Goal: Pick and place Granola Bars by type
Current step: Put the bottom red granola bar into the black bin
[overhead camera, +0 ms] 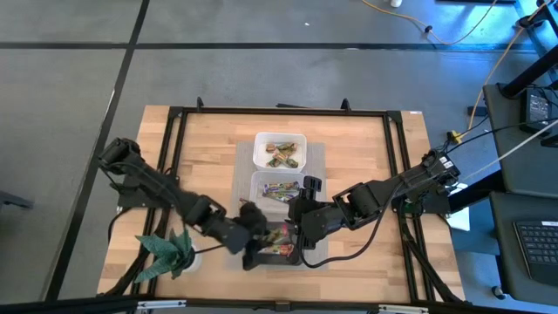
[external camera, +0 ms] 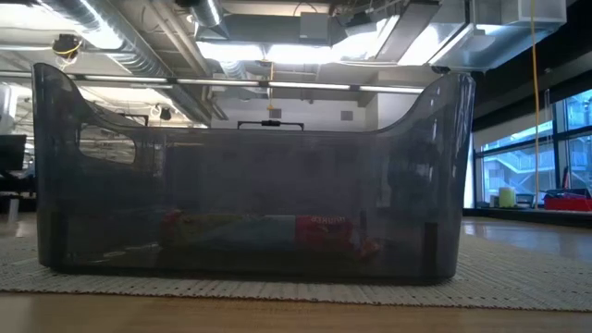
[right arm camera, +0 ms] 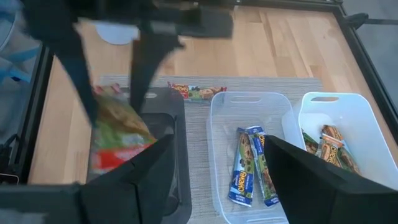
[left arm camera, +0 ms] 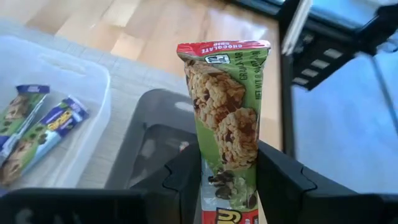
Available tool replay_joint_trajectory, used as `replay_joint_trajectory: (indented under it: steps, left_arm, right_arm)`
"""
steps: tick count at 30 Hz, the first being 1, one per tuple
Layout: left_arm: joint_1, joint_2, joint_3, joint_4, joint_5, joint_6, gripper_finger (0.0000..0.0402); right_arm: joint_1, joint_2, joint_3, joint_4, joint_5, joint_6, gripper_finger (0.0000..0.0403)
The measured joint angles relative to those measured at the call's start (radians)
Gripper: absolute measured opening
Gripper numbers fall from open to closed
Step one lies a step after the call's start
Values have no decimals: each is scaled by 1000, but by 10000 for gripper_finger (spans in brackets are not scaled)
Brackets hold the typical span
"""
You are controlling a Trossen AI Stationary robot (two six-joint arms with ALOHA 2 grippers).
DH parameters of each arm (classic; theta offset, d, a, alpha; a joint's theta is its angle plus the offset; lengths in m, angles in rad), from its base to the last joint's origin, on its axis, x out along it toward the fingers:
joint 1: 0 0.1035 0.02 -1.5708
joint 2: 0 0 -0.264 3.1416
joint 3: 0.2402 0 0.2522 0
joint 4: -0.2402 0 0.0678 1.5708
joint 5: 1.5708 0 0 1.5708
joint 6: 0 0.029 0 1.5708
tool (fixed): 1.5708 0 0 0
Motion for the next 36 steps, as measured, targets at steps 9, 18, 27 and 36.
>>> replay_joint_trajectory:
  steps: [9,18,27,36]
  left_arm:
    - [70,136,0,1,122,51,127]
    - [76,262,0,2,157,51,127]
    - [76,296,0,4,154,51,127]
    - [81,292,0,-1,225,51,137]
  right_arm:
    - [0,0,0,-44,-18,32,246]
    - [0,0,0,-130,-42,84,246]
    - [5,0,0,-185,-89,186,246]
    - [113,0,-52,-140,62,188,246]
